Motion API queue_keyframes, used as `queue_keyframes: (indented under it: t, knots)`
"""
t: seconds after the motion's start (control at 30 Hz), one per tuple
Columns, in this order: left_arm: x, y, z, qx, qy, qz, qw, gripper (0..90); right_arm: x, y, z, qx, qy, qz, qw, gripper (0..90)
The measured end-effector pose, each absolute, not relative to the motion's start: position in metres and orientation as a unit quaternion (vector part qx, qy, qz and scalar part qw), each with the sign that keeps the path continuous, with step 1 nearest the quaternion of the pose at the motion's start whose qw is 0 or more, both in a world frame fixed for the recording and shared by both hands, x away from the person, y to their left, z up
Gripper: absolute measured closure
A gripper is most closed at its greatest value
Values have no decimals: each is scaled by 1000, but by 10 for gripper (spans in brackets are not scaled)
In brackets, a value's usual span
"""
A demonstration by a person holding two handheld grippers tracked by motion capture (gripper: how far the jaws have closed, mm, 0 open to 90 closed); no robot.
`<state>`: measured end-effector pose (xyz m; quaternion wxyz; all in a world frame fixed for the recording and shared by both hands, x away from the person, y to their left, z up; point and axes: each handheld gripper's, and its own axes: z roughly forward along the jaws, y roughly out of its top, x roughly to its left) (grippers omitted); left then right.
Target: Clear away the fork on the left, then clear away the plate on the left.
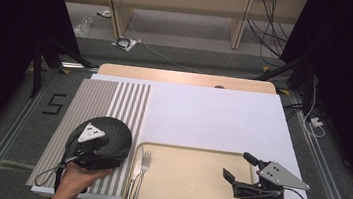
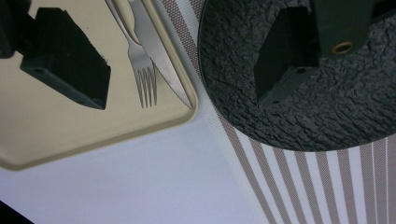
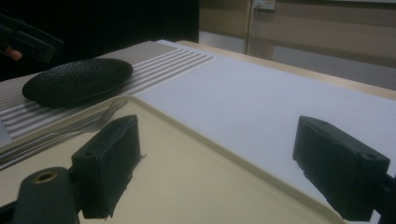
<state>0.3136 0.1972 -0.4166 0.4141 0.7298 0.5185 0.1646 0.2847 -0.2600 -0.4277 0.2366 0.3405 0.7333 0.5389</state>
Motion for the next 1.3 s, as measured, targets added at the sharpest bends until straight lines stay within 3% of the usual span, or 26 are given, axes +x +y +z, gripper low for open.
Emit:
queue_keyframes:
  t: [1.3]
  knots:
    - [309,247,-436,597,653,156,439,179,282,-259,-426,337,735,537,240,158]
